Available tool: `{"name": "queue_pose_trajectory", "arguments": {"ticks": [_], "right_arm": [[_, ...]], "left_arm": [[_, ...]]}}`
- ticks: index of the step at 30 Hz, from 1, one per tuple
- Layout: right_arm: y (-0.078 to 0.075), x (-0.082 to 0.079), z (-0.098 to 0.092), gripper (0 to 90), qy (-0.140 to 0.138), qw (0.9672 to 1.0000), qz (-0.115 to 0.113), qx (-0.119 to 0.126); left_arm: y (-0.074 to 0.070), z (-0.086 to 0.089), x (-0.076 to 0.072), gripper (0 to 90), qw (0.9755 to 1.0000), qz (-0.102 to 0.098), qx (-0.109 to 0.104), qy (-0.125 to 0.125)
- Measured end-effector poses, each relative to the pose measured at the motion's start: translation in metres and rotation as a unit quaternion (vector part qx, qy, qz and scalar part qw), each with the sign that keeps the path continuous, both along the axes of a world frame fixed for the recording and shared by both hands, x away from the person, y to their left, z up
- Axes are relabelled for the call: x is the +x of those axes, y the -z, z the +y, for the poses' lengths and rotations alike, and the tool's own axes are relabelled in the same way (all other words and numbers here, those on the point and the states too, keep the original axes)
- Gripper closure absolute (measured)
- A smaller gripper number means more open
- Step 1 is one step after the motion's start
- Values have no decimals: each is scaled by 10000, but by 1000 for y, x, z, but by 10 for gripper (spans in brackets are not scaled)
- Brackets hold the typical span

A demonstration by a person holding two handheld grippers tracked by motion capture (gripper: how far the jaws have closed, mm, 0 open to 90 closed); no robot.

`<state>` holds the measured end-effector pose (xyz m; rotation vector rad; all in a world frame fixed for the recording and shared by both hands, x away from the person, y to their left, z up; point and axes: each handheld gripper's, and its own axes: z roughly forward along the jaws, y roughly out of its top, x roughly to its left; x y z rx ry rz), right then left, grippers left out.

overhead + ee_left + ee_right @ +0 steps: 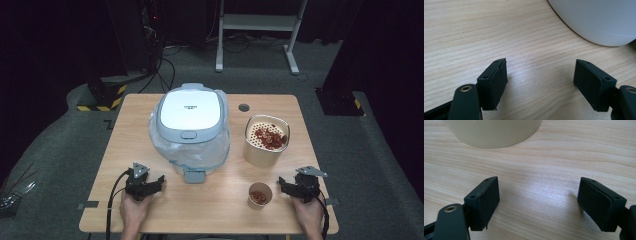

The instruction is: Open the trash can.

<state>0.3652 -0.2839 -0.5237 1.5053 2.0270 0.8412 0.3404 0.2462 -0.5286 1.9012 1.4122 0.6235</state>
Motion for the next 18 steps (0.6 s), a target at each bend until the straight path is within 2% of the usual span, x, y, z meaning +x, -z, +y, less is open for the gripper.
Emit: {"name": "queue_pose_trajectory", "arguments": {"ticks": [9, 12, 15, 18], "right_arm": [[0, 0, 0, 183, -2, 10000, 0, -1], [0, 0, 0, 183, -2, 10000, -1, 0], [0, 0, 0, 184, -2, 10000, -1, -1], [0, 0, 0, 185, -4, 10000, -2, 0]], "left_arm": [[0, -1, 0, 285, 10000, 8, -7, -43], [-1, 0, 0, 311, 9998, -12, -177, 6], [-1, -1, -1, 319, 9999, -48, -152, 31], [-2, -2, -4, 327, 9994, -121, -287, 117]]}}
